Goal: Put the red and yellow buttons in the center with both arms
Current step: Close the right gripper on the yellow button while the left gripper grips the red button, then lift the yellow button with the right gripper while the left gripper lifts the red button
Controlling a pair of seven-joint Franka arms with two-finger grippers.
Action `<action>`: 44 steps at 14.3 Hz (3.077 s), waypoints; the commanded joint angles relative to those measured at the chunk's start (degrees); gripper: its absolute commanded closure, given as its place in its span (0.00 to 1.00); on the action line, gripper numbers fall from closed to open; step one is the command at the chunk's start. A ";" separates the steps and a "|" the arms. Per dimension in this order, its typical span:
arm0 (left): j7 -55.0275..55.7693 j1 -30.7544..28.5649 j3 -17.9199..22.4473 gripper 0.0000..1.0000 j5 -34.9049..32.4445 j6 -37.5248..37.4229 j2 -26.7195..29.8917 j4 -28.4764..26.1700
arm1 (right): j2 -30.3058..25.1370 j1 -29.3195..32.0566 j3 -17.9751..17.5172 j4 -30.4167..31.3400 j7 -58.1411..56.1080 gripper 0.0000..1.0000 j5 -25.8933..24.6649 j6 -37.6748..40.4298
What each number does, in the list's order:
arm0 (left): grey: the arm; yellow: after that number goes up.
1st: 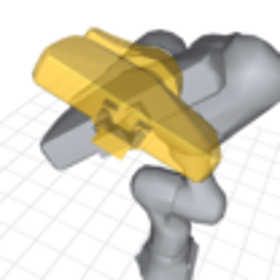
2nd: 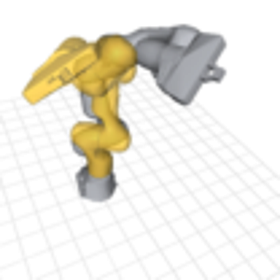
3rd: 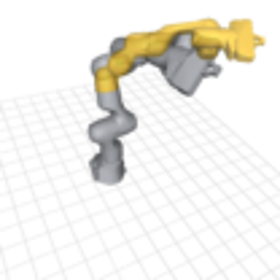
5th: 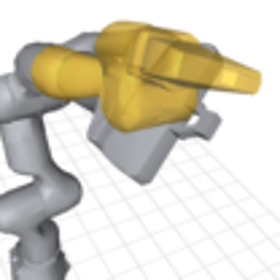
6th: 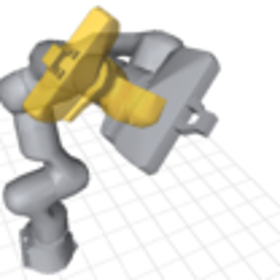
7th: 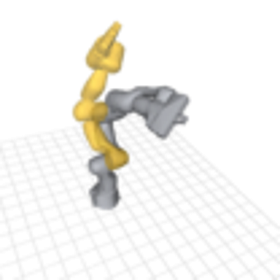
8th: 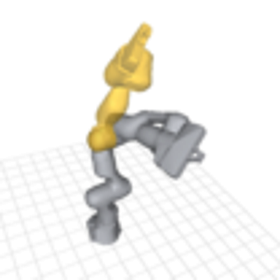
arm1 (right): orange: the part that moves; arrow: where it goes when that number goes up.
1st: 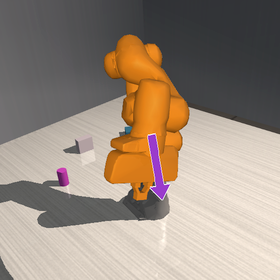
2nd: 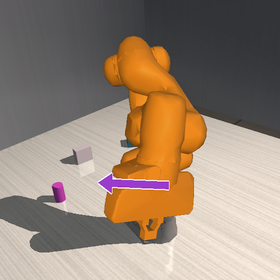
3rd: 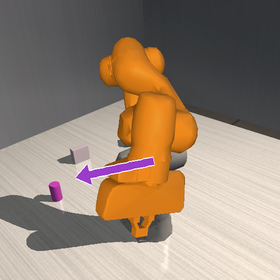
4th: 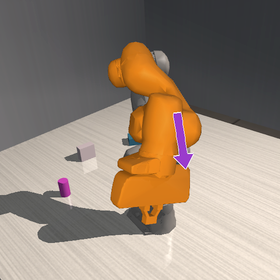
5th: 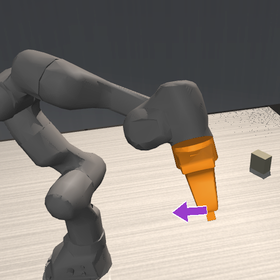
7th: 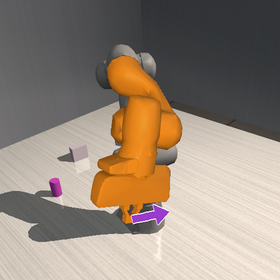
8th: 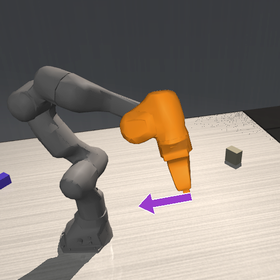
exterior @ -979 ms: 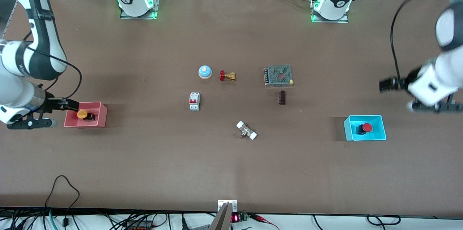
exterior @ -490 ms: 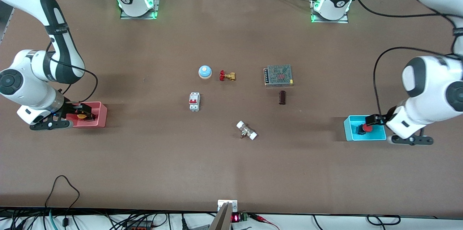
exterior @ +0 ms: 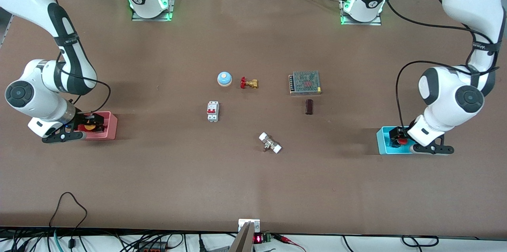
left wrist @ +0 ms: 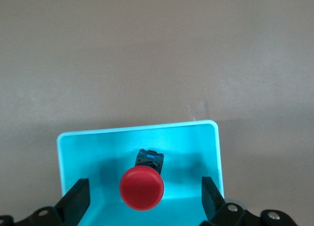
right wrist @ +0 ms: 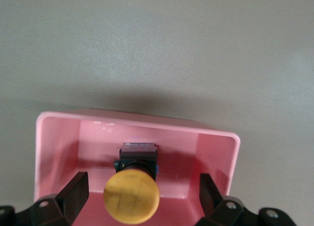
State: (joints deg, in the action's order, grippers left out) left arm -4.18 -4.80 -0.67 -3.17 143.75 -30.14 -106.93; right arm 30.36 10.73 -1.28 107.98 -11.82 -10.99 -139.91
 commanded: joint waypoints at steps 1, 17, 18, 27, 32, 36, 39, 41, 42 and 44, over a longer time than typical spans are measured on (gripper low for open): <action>-1.18 -0.74 -0.12 0.00 -0.61 2.24 -1.67 -0.04 | 1.19 1.05 -1.01 0.04 -1.02 0.00 -0.88 -1.68; -0.83 -1.27 -0.73 0.79 -0.53 -12.56 0.34 7.67 | -4.14 0.88 -1.53 0.04 -2.24 0.97 -0.70 5.83; -0.83 -0.83 -0.91 0.79 -0.44 -18.62 0.35 11.87 | -7.04 0.88 -2.93 -0.14 -1.99 0.97 -0.44 10.31; 18.90 19.37 -0.91 0.79 0.18 -18.90 -5.79 19.48 | -9.81 -10.54 -12.08 0.74 24.54 0.94 2.64 15.57; 32.37 24.56 -0.91 0.77 0.18 -5.96 -12.21 18.86 | -3.21 -12.92 -12.08 0.92 26.67 0.94 0.00 7.65; 33.71 25.89 -0.91 0.71 0.09 -3.21 -14.15 18.68 | 0.05 -13.19 -11.99 0.92 26.67 0.93 0.00 3.78; 33.80 25.80 -0.91 0.00 0.09 -3.30 -13.98 18.59 | 1.46 -13.19 -11.90 0.92 27.02 0.93 0.00 2.63; 33.62 25.54 -0.91 0.00 0.09 -3.74 -13.46 18.68 | 1.55 -13.19 -11.90 0.92 27.72 0.87 0.00 2.62; 33.62 25.63 -0.91 0.00 0.09 -4.52 -12.15 18.68 | 1.72 -13.10 -11.90 0.92 27.72 0.84 0.00 2.62; 33.10 25.54 -0.82 0.00 0.00 -10.82 -8.90 19.38 | 1.81 -13.10 -11.90 0.92 27.72 0.66 0.00 2.27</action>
State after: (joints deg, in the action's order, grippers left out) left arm 28.94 20.41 -2.11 -3.10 138.94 -43.29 -87.75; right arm 31.75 -1.93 -13.49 109.22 14.65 -10.09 -136.91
